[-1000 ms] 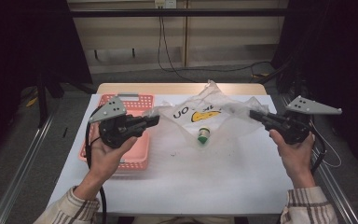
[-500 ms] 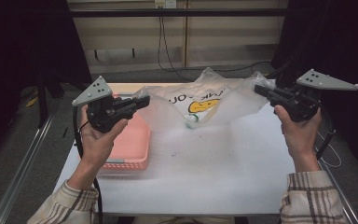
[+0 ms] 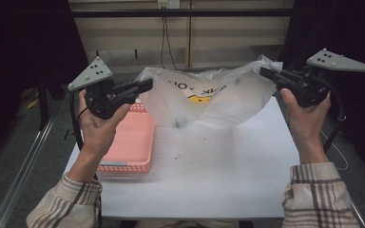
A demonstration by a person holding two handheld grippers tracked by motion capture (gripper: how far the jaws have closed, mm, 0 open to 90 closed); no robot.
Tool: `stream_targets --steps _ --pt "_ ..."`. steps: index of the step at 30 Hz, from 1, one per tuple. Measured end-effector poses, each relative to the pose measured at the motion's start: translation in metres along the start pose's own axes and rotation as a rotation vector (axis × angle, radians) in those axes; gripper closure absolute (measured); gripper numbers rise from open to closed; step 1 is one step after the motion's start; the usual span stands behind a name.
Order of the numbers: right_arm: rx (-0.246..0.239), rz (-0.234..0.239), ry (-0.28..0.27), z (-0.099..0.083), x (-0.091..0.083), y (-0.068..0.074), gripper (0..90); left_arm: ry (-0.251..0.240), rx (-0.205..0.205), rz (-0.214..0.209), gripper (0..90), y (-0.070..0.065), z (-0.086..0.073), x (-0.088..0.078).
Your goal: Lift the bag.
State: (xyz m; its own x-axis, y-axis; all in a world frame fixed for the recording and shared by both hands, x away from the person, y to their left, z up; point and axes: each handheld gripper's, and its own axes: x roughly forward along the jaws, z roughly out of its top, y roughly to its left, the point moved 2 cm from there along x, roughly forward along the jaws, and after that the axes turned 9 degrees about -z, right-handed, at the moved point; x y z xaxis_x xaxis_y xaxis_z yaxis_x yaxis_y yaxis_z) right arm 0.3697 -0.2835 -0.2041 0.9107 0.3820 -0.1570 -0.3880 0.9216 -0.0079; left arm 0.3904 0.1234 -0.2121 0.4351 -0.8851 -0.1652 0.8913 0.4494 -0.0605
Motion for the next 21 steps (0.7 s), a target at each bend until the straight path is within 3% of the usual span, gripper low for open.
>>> stream_targets --steps 9,14,17,21 --pt "0.006 0.004 -0.019 0.014 0.004 -0.005 90.0 -0.022 0.013 0.003 89.1 0.004 0.019 -0.001" --pt "-0.036 -0.012 -0.013 0.031 0.006 -0.007 90.0 -0.05 0.026 0.03 89.2 0.007 0.035 0.001" --pt "-0.032 -0.03 -0.002 0.035 0.011 -0.012 90.0 -0.05 0.009 0.033 89.2 0.012 0.034 0.005" --pt "-0.017 -0.036 0.007 0.025 0.019 -0.015 90.0 -0.008 -0.005 0.059 89.2 0.021 0.02 0.012"
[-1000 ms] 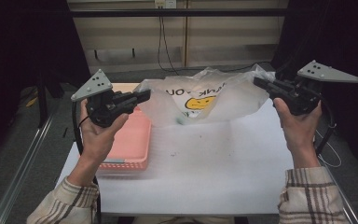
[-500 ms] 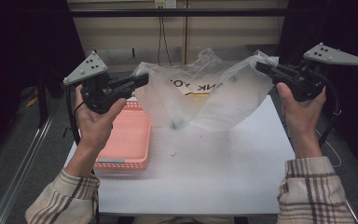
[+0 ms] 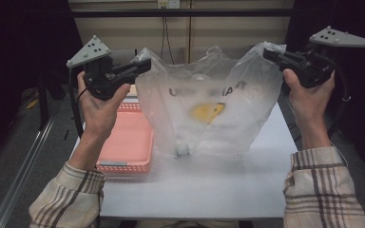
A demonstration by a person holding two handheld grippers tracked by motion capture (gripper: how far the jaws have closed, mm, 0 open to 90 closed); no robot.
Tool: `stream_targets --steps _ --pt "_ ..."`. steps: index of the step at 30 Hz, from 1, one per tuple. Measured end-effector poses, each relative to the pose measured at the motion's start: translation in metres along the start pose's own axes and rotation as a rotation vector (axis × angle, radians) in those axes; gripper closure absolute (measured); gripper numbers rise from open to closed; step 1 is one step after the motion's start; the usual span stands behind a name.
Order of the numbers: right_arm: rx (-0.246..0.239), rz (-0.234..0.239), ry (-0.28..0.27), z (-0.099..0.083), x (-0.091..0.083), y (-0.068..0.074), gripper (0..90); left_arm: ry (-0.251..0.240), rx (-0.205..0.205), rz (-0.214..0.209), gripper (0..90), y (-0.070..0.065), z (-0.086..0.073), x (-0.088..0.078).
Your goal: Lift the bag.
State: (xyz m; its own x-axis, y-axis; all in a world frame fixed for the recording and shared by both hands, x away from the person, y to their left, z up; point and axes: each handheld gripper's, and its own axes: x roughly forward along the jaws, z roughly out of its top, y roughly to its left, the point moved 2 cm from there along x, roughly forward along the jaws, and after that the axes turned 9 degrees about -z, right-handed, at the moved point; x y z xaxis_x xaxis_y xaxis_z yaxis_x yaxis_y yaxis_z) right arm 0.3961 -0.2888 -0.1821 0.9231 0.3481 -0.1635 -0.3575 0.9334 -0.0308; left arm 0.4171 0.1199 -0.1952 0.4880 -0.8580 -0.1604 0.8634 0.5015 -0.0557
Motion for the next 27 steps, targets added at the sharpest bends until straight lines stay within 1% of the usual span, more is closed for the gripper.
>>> stream_targets --steps 2,5,6,8,9,11,13,15,17,20,24,27 --pt "-0.005 -0.002 0.015 -0.009 0.003 0.0 90.0 0.012 -0.011 0.006 89.2 0.005 -0.007 0.001" --pt "0.003 0.0 0.035 -0.023 0.008 -0.003 90.0 0.04 -0.031 0.018 89.1 0.012 -0.02 0.005" --pt "0.009 0.001 0.048 -0.031 0.011 -0.004 90.0 0.047 -0.036 0.019 89.1 0.014 -0.024 0.007" --pt "0.003 -0.005 0.071 -0.043 0.016 -0.005 90.0 0.069 -0.055 0.025 89.1 0.019 -0.036 0.011" --pt "0.015 0.0 0.088 -0.052 0.019 -0.005 90.0 0.077 -0.064 0.023 89.1 0.021 -0.041 0.013" --pt "0.014 -0.001 0.115 -0.067 0.025 -0.006 90.0 0.099 -0.073 0.027 89.0 0.024 -0.052 0.017" --pt "0.025 0.004 0.141 -0.08 0.03 -0.007 90.0 0.124 -0.084 0.028 89.0 0.027 -0.064 0.022" --pt "0.033 0.0 0.168 -0.094 0.036 -0.008 90.0 0.145 -0.094 0.027 89.0 0.029 -0.075 0.027" --pt "0.053 -0.001 0.19 -0.108 0.042 -0.01 90.0 0.163 -0.11 0.021 88.9 0.031 -0.086 0.033" --pt "0.065 -0.003 0.221 -0.123 0.049 -0.011 90.0 0.188 -0.12 0.022 88.9 0.033 -0.096 0.039" --pt "0.065 -0.017 0.256 -0.14 0.054 -0.013 90.0 0.202 -0.13 0.015 88.9 0.032 -0.105 0.043" --pt "0.076 -0.026 0.277 -0.148 0.056 -0.016 90.0 0.209 -0.137 0.015 88.8 0.034 -0.109 0.048"
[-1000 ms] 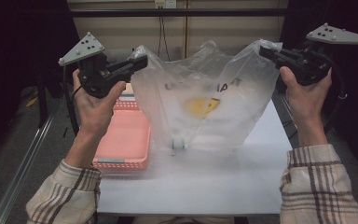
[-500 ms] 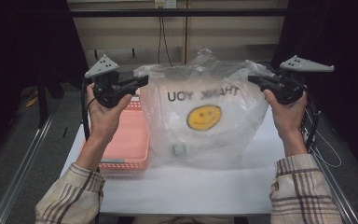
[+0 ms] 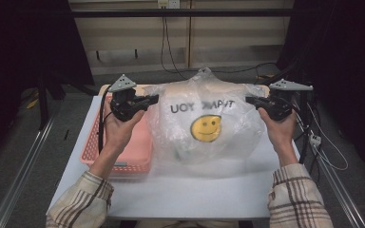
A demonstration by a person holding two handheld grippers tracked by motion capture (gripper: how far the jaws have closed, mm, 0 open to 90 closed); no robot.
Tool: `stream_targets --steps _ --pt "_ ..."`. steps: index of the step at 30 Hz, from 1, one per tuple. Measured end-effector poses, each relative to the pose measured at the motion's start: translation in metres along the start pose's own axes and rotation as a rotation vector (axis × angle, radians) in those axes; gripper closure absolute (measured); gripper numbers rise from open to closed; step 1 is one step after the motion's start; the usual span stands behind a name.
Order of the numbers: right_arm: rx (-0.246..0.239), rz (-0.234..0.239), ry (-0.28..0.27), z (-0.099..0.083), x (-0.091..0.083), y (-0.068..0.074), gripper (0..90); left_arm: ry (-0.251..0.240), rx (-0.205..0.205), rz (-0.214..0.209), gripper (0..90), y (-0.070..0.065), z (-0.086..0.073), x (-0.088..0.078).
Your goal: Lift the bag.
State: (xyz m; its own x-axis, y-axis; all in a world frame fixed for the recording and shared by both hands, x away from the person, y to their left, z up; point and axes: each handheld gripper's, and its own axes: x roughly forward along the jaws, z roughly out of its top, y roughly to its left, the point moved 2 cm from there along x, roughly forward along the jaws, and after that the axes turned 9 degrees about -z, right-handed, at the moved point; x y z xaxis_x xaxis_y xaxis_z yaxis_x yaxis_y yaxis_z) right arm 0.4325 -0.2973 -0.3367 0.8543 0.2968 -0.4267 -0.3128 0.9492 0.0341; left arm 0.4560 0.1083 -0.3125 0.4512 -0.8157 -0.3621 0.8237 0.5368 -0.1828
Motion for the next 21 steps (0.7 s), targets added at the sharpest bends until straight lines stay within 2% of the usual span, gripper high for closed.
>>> stream_targets --steps 2,6,10,14,18,21 --pt "0.004 -0.002 0.003 -0.002 0.001 -0.001 90.0 -0.003 -0.02 -0.001 88.7 0.001 -0.001 0.004" --pt "0.005 0.009 0.004 -0.003 0.001 0.0 87.6 0.011 -0.012 0.001 88.5 0.001 -0.003 0.011" --pt "0.0 0.011 -0.008 -0.003 -0.003 0.003 80.0 0.006 -0.009 -0.016 87.2 -0.002 -0.002 0.012" --pt "-0.005 0.008 -0.014 -0.003 -0.008 0.006 69.9 -0.003 -0.007 -0.013 85.7 -0.002 -0.002 0.009" --pt "0.019 0.01 -0.031 -0.004 -0.015 0.004 57.2 -0.028 -0.034 -0.02 74.1 0.001 -0.001 0.002" --pt "0.025 0.0 -0.047 -0.001 -0.023 0.003 50.7 -0.032 -0.028 -0.011 59.0 0.001 0.001 -0.002"
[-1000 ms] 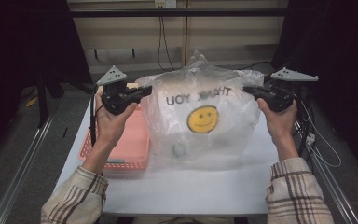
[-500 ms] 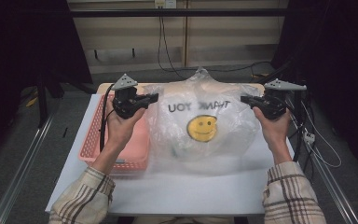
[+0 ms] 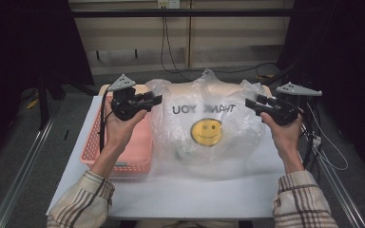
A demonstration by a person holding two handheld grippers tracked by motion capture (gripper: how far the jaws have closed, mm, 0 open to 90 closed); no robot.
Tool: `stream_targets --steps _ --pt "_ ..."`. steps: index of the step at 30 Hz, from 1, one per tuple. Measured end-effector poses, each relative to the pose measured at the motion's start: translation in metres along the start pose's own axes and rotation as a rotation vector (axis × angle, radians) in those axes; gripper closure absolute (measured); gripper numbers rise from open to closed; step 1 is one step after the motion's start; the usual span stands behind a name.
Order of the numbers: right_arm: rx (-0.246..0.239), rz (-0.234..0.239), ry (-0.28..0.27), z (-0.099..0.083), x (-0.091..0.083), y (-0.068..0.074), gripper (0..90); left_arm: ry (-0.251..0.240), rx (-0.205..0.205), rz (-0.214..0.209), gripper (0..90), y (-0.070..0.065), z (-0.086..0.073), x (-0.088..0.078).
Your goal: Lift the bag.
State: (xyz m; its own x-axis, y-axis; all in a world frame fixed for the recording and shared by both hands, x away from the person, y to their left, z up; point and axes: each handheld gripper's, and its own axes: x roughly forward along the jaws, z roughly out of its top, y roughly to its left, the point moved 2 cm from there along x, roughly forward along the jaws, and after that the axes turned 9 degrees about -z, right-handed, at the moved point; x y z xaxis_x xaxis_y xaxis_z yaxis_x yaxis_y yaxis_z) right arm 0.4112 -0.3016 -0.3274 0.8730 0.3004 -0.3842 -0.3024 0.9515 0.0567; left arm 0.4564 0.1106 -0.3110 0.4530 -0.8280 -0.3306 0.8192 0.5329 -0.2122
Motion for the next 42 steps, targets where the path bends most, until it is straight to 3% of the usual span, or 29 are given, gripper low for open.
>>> stream_targets --steps 2,6,15,25,30,36,42 --pt "-0.006 -0.012 -0.009 0.002 -0.006 0.001 47.2 0.008 0.001 0.017 45.0 -0.001 0.0 -0.001" --pt "-0.011 -0.033 -0.01 0.002 -0.016 0.002 38.8 0.011 0.017 0.035 29.5 -0.006 0.001 -0.004" --pt "-0.017 -0.059 0.013 -0.013 -0.03 0.006 23.6 0.027 0.067 0.043 12.7 -0.021 -0.005 -0.014" --pt "-0.015 -0.037 0.057 -0.043 -0.038 0.022 18.9 0.039 0.061 0.035 6.9 -0.028 -0.029 -0.03" --pt "0.007 -0.03 0.098 -0.065 -0.038 0.026 17.1 0.052 0.062 -0.013 4.6 -0.033 -0.05 -0.037" --pt "-0.021 -0.029 0.099 -0.077 -0.047 0.035 16.1 0.056 0.055 -0.003 4.6 -0.038 -0.069 -0.046" --pt "-0.018 -0.015 0.109 -0.088 -0.055 0.041 15.6 0.082 0.05 0.019 4.9 -0.044 -0.085 -0.056"
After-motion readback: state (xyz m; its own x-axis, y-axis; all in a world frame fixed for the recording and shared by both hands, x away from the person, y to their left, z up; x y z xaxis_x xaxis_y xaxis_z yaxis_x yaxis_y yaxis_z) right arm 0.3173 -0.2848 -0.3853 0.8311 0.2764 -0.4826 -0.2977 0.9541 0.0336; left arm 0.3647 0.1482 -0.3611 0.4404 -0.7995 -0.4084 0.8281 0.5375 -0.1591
